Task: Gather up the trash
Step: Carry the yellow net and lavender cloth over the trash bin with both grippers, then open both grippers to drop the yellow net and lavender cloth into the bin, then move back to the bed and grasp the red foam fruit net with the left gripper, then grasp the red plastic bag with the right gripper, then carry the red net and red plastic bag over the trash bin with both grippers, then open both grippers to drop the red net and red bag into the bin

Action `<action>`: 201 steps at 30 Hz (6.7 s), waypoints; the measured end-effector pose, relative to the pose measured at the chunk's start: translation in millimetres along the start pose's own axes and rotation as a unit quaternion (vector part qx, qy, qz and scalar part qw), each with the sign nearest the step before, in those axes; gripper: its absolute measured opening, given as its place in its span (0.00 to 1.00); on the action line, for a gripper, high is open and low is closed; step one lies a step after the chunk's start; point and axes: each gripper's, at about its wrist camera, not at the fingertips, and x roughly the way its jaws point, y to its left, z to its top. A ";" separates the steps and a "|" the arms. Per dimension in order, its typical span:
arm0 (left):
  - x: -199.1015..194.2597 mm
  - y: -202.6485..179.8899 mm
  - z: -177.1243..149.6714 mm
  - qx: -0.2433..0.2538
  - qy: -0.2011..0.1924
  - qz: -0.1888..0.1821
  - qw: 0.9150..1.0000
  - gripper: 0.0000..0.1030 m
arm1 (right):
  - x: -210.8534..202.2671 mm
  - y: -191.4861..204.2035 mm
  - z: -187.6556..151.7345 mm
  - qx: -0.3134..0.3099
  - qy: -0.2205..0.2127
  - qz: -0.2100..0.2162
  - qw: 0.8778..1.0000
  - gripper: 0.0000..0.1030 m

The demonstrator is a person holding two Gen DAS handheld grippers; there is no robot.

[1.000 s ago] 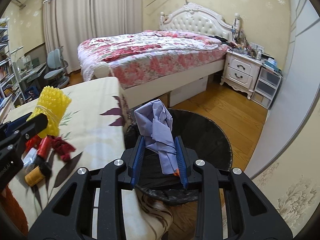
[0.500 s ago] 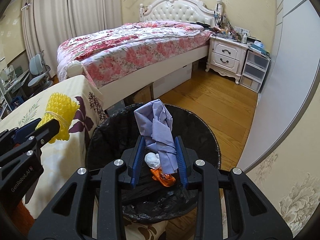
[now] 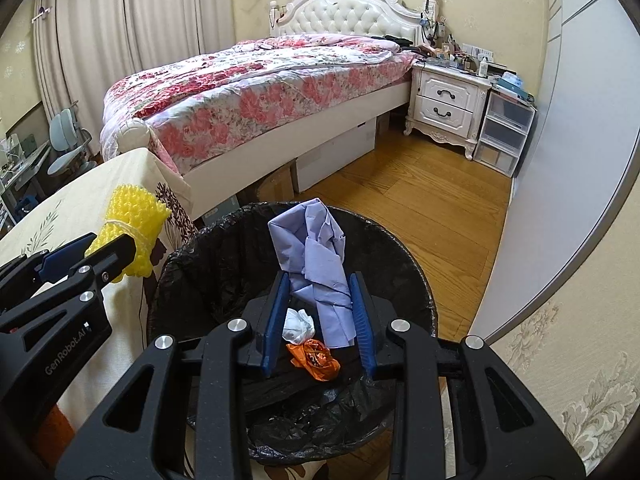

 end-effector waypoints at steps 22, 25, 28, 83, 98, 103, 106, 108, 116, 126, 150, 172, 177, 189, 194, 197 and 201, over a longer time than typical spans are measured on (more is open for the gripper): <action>-5.8 0.1 5.0 -0.004 -0.003 0.027 1.000 0.80 | -11.7 -11.4 5.6 0.013 -0.025 -0.035 0.999 0.63; -14.9 4.7 4.4 -0.004 -0.008 0.038 0.999 0.81 | -16.7 -12.3 4.9 0.014 -0.026 -0.044 0.999 0.76; -25.7 10.9 1.3 -0.010 -0.009 0.045 0.999 0.82 | -21.8 -11.1 4.0 0.014 -0.028 -0.049 0.998 0.77; -117.2 199.1 -105.0 -0.152 0.032 0.085 0.984 0.41 | -83.2 165.6 -33.3 -0.131 -0.024 0.100 0.986 0.77; -153.7 232.4 -116.2 -0.164 0.011 0.126 0.978 0.37 | -91.9 234.6 -34.3 -0.186 -0.015 0.166 0.968 0.77; -158.7 253.1 -124.4 -0.177 0.012 0.152 0.972 0.37 | -85.4 264.8 -34.9 -0.207 0.001 0.190 0.960 0.77; -161.2 264.0 -128.8 -0.182 0.012 0.165 0.969 0.37 | -79.6 280.6 -34.1 -0.221 0.006 0.191 0.956 0.77; -161.7 268.3 -131.4 -0.184 0.012 0.170 0.968 0.36 | -75.5 288.6 -33.5 -0.228 0.008 0.187 0.956 0.77; -161.5 277.1 -139.2 -0.196 0.013 0.171 0.966 0.36 | -58.8 301.7 -32.8 -0.239 0.037 0.181 0.953 0.54; -165.9 263.1 -128.8 -0.189 -0.003 0.155 0.970 0.36 | -85.2 281.3 -21.7 -0.216 -0.003 0.190 0.958 0.45; -151.4 175.0 -78.2 -0.120 -0.031 0.087 0.988 0.36 | -86.8 153.3 8.8 -0.109 -0.035 0.129 0.985 0.23; -73.8 49.0 -21.0 -0.026 -0.041 -0.012 0.999 0.36 | -47.6 37.1 15.9 -0.051 -0.048 0.031 0.997 0.23; -49.5 31.4 -14.1 -0.015 -0.032 -0.017 0.999 0.36 | -34.8 21.0 16.9 -0.034 -0.043 0.024 0.998 0.23; -14.0 7.8 -4.1 -0.003 -0.013 -0.019 1.000 0.38 | -10.3 1.6 20.7 -0.010 -0.028 0.018 0.999 0.25; -11.1 8.9 -6.9 -0.012 -0.006 -0.018 1.000 0.62 | -10.3 -1.5 19.5 -0.002 -0.036 0.007 0.999 0.45; -11.8 9.4 -6.9 -0.012 -0.006 -0.018 1.000 0.68 | -11.5 -3.0 19.4 -0.001 -0.037 0.000 0.999 0.47; -17.2 12.7 -8.1 -0.018 -0.009 -0.011 1.000 0.76 | -14.7 -4.7 19.0 -0.001 -0.040 -0.010 0.999 0.56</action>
